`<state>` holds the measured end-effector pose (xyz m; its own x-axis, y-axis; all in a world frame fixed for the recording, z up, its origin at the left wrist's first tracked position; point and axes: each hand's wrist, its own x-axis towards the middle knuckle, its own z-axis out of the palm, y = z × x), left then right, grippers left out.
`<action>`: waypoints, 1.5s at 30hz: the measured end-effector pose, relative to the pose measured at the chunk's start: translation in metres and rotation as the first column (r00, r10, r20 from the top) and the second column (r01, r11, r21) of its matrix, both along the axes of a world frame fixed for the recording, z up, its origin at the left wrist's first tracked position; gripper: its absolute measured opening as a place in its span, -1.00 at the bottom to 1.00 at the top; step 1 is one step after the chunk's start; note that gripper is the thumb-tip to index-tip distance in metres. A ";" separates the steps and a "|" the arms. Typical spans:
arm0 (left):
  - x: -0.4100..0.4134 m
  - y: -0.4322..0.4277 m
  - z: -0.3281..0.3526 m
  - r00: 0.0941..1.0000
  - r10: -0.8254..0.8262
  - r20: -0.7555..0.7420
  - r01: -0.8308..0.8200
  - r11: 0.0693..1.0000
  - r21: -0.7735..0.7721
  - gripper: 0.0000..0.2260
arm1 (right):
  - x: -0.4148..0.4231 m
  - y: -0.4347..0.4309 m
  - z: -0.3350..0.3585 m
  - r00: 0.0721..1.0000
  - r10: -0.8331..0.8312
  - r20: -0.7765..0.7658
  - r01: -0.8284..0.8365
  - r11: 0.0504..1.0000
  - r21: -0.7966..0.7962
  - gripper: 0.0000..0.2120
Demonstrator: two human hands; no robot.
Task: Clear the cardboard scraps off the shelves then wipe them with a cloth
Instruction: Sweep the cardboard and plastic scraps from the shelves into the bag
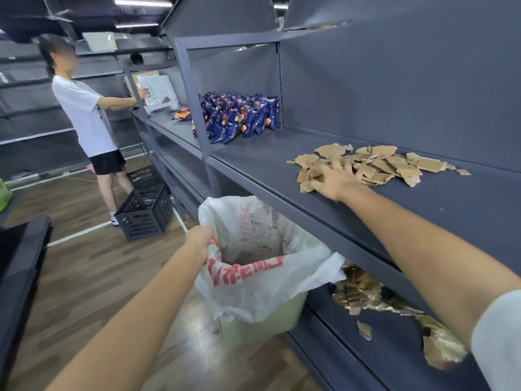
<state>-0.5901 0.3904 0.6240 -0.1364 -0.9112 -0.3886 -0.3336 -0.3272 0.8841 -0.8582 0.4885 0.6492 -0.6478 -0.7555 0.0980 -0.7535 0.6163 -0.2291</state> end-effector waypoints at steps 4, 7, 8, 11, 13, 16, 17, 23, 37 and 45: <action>-0.014 -0.017 -0.002 0.999 -0.028 0.016 0.028 0.999 -0.020 -0.83 | -0.014 -0.015 -0.002 0.998 -0.022 0.055 0.021 1.000 0.006 -0.46; -0.020 -0.027 0.001 0.997 -0.047 0.065 0.048 0.999 -0.020 -0.84 | -0.018 -0.025 -0.007 0.994 0.003 0.113 -0.011 0.998 0.067 -0.43; -0.022 -0.027 0.003 0.996 -0.050 0.077 0.052 0.998 -0.020 -0.87 | -0.017 -0.027 -0.009 0.994 0.015 0.104 -0.025 0.995 0.099 -0.43; -0.027 -0.030 0.006 0.992 -0.058 0.112 0.059 0.998 0.002 -0.67 | -0.011 -0.031 -0.012 0.996 0.051 0.073 -0.061 0.989 0.138 -0.44; -0.030 -0.030 0.007 0.992 -0.041 0.119 0.040 0.999 0.014 -0.65 | -0.004 -0.031 -0.013 0.995 0.081 0.060 -0.088 0.987 0.132 -0.46; -0.031 -0.026 0.010 0.996 0.010 0.085 -0.012 1.000 0.023 -0.83 | 0.012 -0.028 -0.015 0.986 0.164 0.041 -0.167 0.981 0.097 -0.51; -0.031 -0.022 0.012 0.996 0.025 0.082 -0.027 0.999 0.022 -0.88 | 0.018 -0.027 -0.017 0.979 0.203 0.031 -0.205 0.975 0.084 -0.54; -0.032 -0.021 0.011 0.998 0.017 0.063 -0.017 1.000 0.013 -0.86 | 0.061 -0.026 -0.023 0.922 0.386 -0.033 -0.385 0.922 0.048 -0.61; -0.035 -0.019 0.010 0.983 0.002 0.183 -0.002 1.000 -0.001 -0.58 | 0.093 -0.028 -0.008 0.836 0.542 -0.082 -0.546 0.807 -0.226 -0.65; -0.033 -0.012 0.012 0.992 0.007 0.128 -0.006 1.000 -0.006 -0.57 | 0.028 -0.038 -0.002 0.975 0.211 0.068 -0.215 0.975 0.059 -0.53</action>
